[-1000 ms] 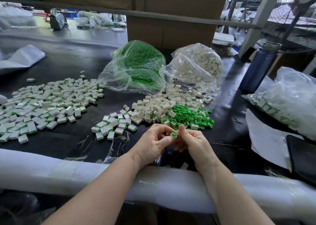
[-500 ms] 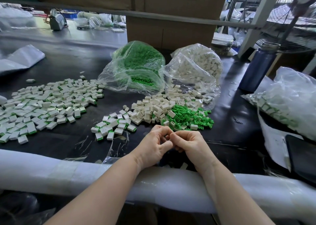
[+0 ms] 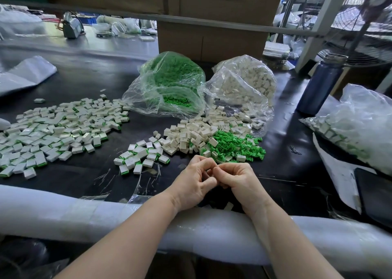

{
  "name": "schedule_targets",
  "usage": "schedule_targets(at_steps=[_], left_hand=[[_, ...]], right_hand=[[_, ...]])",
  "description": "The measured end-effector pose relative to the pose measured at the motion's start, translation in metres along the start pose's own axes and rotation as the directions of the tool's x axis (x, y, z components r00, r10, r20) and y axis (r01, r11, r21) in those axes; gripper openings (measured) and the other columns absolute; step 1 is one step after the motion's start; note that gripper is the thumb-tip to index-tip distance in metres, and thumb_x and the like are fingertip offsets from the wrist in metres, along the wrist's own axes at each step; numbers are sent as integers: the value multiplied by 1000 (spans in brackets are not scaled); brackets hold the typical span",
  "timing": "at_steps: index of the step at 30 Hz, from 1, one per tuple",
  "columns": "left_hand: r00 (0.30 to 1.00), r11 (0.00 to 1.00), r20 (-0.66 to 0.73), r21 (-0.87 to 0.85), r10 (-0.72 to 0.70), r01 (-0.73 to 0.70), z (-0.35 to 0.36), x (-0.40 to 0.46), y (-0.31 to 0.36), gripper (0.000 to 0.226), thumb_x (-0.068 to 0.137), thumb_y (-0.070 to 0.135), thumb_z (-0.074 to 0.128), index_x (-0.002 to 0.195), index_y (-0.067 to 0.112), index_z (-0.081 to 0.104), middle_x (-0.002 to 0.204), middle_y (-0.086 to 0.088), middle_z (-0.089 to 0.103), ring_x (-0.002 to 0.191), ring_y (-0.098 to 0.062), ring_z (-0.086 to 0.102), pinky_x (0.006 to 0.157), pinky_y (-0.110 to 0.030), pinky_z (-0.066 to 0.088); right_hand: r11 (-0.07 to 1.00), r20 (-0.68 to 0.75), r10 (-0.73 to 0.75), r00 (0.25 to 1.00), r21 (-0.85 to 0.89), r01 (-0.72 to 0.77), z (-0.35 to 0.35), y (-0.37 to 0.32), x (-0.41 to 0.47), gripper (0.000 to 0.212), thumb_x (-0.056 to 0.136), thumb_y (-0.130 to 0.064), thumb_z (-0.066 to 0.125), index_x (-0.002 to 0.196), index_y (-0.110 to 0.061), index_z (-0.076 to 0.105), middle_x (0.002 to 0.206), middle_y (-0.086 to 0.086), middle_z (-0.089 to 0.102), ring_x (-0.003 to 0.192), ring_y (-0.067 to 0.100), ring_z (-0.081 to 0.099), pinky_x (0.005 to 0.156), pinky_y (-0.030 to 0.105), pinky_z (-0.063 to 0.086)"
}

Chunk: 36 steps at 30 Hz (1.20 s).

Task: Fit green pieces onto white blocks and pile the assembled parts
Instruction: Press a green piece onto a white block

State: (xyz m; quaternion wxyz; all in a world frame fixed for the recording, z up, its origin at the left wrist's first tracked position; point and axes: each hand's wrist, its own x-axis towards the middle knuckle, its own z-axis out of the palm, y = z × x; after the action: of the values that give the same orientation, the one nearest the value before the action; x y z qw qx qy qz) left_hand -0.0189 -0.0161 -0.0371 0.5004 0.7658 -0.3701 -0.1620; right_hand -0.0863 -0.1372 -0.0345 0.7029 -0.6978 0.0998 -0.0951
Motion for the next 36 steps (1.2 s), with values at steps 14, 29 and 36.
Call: schedule_targets(at_steps=[14,29,36], left_hand=[[1000,1000,-1,3,10,-10,1,0,2,15,86,0,53,87,15,55,104,-6,42,76,-10,45,71,-7,38],[1000,1000,28,9,4,-4,-1,-1,0,25,85,2,53,77,26,51,106,-7,43,76,-9,45,72,-9,39],[1000,1000,10,7,2,-2,-1,0,0,14,87,3,53,85,17,55,104,-6,43,78,-11,46,74,-10,41]], right_hand=[[1000,-11,0,1000,16,0,1,0,0,18,87,-3,59,73,-4,71,48,-5,58,45,1,48,47,13,39],[998,-14,22,1000,52,-21,-1,2,0,16,85,-1,60,74,1,71,54,5,62,50,10,55,49,20,46],[999,-32,-15,999,30,16,1,3,1,18,86,-6,62,70,-4,71,50,0,59,47,6,50,47,17,41]])
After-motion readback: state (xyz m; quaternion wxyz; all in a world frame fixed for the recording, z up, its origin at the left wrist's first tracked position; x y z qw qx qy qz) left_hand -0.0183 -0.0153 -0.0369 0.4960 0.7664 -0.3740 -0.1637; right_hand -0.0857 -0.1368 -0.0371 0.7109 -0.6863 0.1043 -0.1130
